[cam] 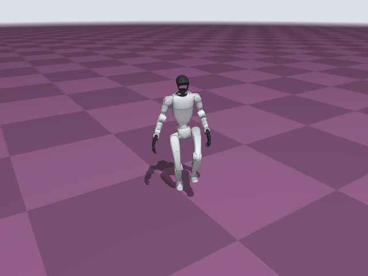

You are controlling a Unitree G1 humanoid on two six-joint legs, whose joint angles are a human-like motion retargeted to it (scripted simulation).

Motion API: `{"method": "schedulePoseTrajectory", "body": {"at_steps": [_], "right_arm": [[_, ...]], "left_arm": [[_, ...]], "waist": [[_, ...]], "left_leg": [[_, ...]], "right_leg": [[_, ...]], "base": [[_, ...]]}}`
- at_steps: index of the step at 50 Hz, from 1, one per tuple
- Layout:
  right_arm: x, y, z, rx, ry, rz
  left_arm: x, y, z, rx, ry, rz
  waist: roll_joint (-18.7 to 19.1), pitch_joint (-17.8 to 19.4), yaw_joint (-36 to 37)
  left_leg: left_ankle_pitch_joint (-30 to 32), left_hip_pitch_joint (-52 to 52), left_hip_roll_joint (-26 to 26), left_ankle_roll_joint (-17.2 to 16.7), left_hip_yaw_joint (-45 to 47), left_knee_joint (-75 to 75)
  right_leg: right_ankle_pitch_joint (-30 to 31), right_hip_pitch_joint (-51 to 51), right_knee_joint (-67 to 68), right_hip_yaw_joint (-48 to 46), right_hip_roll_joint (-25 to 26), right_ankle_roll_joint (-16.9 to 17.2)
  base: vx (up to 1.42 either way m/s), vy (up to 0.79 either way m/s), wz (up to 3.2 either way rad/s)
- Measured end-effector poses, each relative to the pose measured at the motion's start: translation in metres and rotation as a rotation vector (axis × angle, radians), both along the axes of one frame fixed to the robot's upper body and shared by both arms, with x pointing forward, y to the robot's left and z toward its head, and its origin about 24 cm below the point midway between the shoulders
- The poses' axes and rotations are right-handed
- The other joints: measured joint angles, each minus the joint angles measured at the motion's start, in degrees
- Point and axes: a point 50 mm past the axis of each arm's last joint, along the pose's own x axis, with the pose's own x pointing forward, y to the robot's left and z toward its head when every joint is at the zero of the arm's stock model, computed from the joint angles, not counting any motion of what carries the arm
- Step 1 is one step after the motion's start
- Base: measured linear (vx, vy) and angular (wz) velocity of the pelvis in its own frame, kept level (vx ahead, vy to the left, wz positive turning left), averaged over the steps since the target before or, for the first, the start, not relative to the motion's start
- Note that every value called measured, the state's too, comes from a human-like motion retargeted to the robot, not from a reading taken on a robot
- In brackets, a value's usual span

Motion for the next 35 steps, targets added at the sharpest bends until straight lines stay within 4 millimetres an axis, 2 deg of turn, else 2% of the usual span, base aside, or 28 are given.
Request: {"method": "schedulePoseTrajectory", "body": {"at_steps": [35], "right_arm": [[-0.016,-0.006,-0.003,-0.032,0.044,-0.062]], "left_arm": [[0.007,0.005,0.004,0.031,-0.040,-0.050]], "waist": [[-0.01,0.81,1.53]], "left_leg": [[3.96,-1.87,1.42,-0.16,1.78,1.96]], "right_leg": [[-1.33,1.02,0.55,0.27,-0.18,-1.04]], "base": [[0.00,0.00,0.00]]}}
